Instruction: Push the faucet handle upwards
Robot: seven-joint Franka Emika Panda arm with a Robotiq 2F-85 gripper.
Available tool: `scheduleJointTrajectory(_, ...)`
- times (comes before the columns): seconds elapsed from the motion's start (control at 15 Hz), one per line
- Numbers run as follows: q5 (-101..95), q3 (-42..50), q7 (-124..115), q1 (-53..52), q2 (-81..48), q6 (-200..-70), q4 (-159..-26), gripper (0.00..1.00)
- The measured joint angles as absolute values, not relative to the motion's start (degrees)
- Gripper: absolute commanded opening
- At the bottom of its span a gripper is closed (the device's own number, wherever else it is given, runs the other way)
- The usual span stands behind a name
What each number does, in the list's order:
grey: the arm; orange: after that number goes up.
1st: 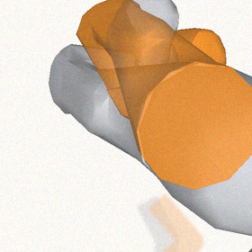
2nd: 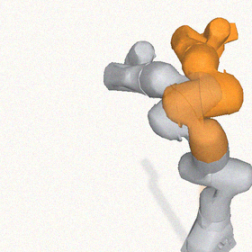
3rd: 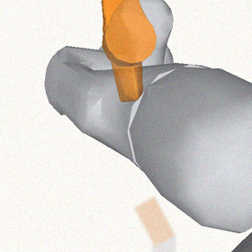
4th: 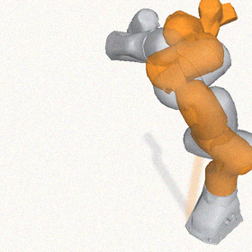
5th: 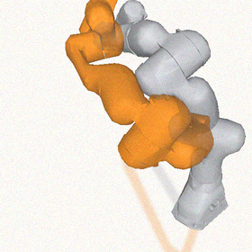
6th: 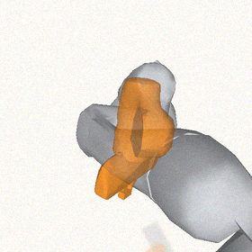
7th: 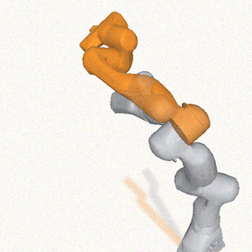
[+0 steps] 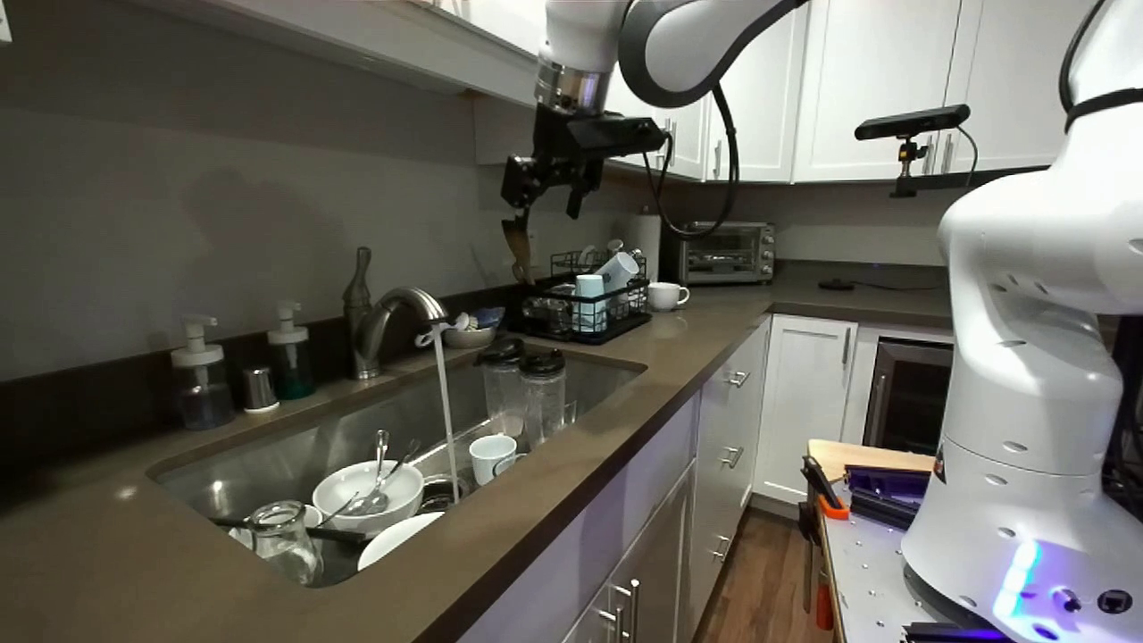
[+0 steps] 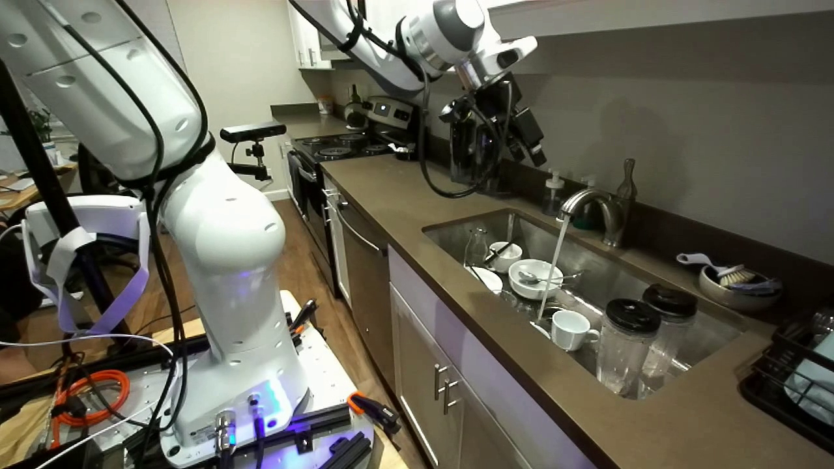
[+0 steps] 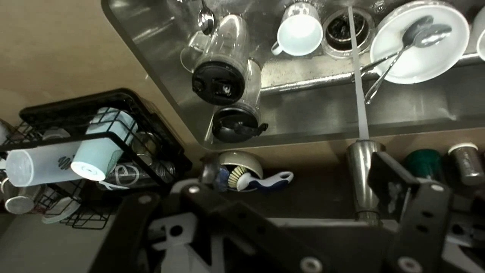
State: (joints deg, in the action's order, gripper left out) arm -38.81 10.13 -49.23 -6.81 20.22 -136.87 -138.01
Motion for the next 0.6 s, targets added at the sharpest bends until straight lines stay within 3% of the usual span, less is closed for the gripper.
scheduleJointTrajectory(0.6,-31.6,-1.22,-49.21,0.97,26.39,-131.61,-143.08,1.0)
